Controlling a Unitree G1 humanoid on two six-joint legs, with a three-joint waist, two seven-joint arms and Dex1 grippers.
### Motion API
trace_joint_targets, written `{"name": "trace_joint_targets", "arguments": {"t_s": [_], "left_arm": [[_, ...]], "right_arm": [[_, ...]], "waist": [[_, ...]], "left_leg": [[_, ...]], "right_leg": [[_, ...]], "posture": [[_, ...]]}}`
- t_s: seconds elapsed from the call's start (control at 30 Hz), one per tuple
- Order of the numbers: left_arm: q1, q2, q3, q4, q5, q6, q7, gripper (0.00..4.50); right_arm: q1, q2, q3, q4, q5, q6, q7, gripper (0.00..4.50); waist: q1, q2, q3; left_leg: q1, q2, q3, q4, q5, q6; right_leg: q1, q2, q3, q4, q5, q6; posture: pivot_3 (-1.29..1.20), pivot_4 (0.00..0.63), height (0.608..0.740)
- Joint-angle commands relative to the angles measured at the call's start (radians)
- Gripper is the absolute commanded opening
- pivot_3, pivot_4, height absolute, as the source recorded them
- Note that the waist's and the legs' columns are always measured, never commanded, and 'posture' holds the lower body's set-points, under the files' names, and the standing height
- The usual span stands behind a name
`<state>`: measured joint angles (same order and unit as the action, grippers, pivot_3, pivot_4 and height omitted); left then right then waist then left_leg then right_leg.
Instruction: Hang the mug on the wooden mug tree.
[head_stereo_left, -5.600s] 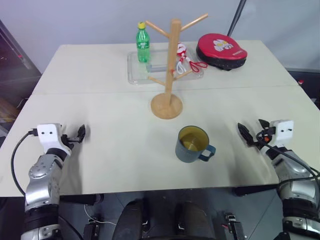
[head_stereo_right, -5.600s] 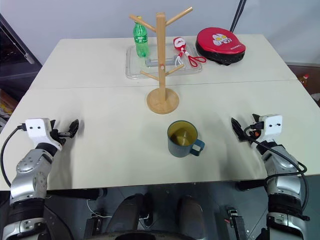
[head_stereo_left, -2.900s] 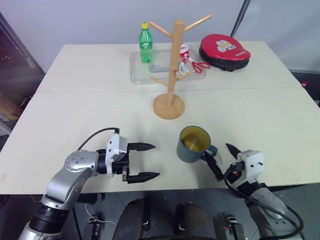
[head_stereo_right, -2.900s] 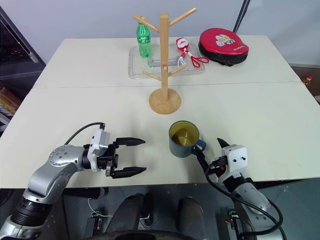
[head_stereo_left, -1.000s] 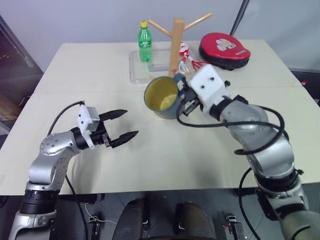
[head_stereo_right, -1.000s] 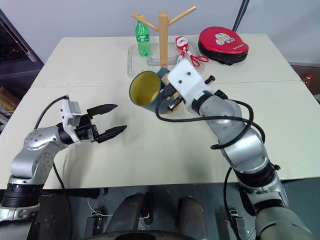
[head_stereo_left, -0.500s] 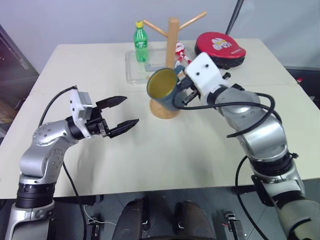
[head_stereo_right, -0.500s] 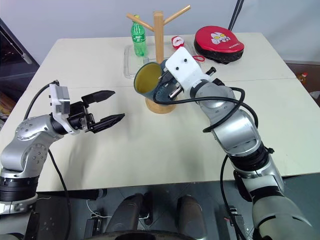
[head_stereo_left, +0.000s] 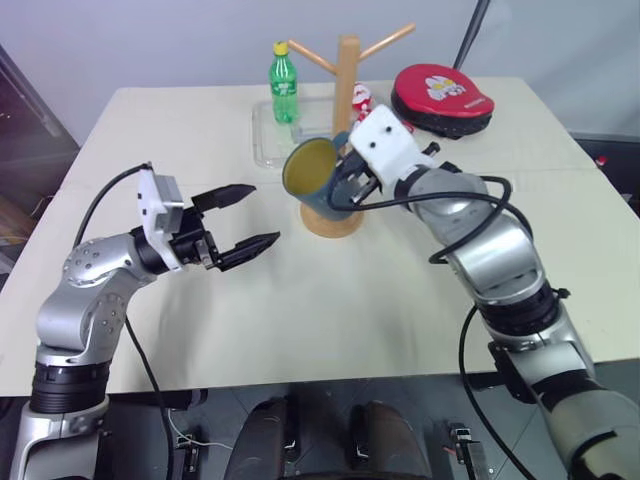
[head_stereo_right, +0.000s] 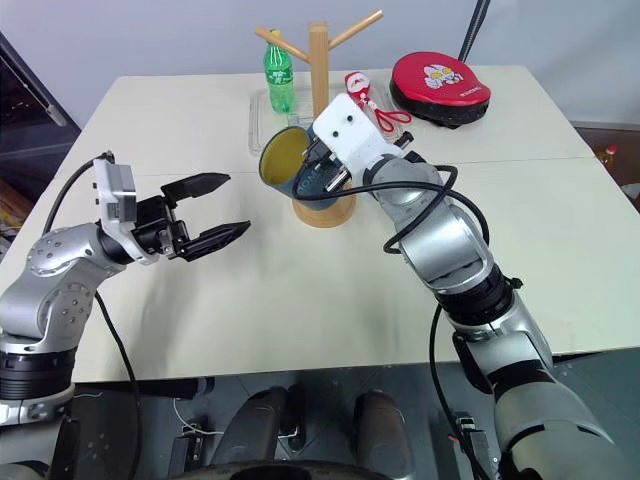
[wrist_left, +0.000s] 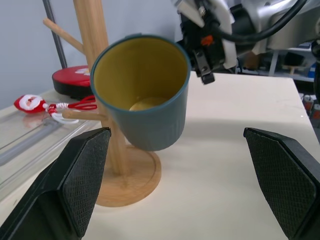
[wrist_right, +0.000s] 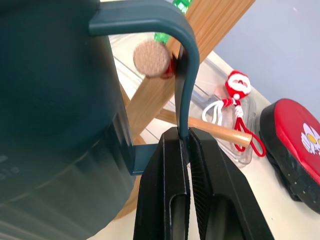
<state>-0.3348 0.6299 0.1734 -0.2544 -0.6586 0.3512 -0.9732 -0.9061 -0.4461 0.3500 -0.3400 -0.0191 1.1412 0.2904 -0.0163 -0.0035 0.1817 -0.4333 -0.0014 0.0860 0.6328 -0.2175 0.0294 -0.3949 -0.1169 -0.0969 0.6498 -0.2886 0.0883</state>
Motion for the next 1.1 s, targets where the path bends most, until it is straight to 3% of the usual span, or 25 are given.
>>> {"name": "trace_joint_targets", "arguments": {"t_s": [0.03,0.17,0.2,0.23,0.33,0.53,0.77,0.87,1.1], "left_arm": [[-0.018,0.009,0.021,-0.036,-0.016,0.002,0.008,4.5],[-0.017,0.007,0.02,-0.041,-0.017,0.004,0.013,4.5],[-0.018,0.006,0.02,-0.041,-0.017,0.004,0.013,4.5],[-0.017,0.006,0.02,-0.043,-0.018,0.005,0.015,4.5],[-0.013,0.006,0.022,-0.043,-0.016,0.005,0.021,4.5],[0.004,0.0,0.04,-0.021,-0.014,0.03,0.072,4.5],[0.066,-0.054,0.087,0.101,0.056,-0.018,0.189,4.5],[0.098,-0.093,0.101,0.176,0.128,-0.075,0.276,4.5],[0.169,-0.177,0.121,0.263,0.237,-0.169,0.428,4.5]], "right_arm": [[-0.027,0.01,-0.008,0.003,-0.03,-0.037,-0.009,0.06],[-0.025,0.014,-0.009,0.007,-0.041,-0.045,-0.003,0.06],[-0.025,0.013,-0.009,0.007,-0.044,-0.049,-0.002,0.75],[-0.026,0.014,-0.009,0.005,-0.047,-0.052,-0.002,1.06],[-0.033,0.007,-0.021,-0.023,-0.057,-0.074,0.004,2.55],[0.042,-0.064,-0.104,-0.184,-0.021,-0.151,0.078,2.55],[0.371,-0.054,-0.456,-0.324,0.197,-0.293,0.21,2.55],[0.59,-0.035,-0.535,-0.28,0.22,-0.439,0.232,2.55],[0.785,0.079,-0.592,-0.043,0.282,-0.75,0.255,2.55]], "waist": [[0.0,0.0,0.0],[0.0,0.0,0.0],[0.0,0.0,0.0],[0.0,0.0,0.0],[0.0,0.0,0.0],[0.003,0.0,0.0],[0.006,-0.002,0.0],[0.008,-0.003,0.0],[0.003,-0.003,0.0]], "left_leg": [[0.0,0.0,0.0,0.0,0.0,0.0],[0.0,0.0,0.0,0.0,0.0,-0.001],[0.0,0.0,0.0,0.0,0.0,-0.001],[0.0,0.0,0.0,0.0,0.0,-0.001],[0.0,0.0,0.0,0.0,0.0,-0.001],[0.0,0.0,0.0,0.0,0.0,0.0],[0.001,0.0,0.0,0.0,-0.002,0.003],[0.001,0.0,-0.001,0.0,-0.002,0.003],[0.006,0.001,0.0,-0.001,-0.002,0.003]], "right_leg": [[0.0,0.0,0.0,0.0,0.0,0.0],[0.0,0.0,0.0,0.0,0.0,0.0],[0.0,0.0,0.0,0.0,0.0,0.0],[0.0,0.0,0.0,0.0,0.0,0.0],[0.0,0.0,0.0,0.0,0.0,0.0],[0.0,0.0,0.0,0.0,0.0,0.0],[0.002,0.0,0.0,-0.001,0.0,0.001],[0.003,0.0,-0.001,-0.001,0.0,0.001],[0.006,0.0,0.0,-0.001,0.0,0.001]], "posture": [[0.0,0.15,0.739],[0.0,0.15,0.739],[0.0,0.15,0.739],[0.0,0.15,0.739],[0.0,0.15,0.739],[0.0,0.15,0.739],[0.0,0.15,0.739],[0.0,0.15,0.739],[0.0,0.15,0.739]]}}
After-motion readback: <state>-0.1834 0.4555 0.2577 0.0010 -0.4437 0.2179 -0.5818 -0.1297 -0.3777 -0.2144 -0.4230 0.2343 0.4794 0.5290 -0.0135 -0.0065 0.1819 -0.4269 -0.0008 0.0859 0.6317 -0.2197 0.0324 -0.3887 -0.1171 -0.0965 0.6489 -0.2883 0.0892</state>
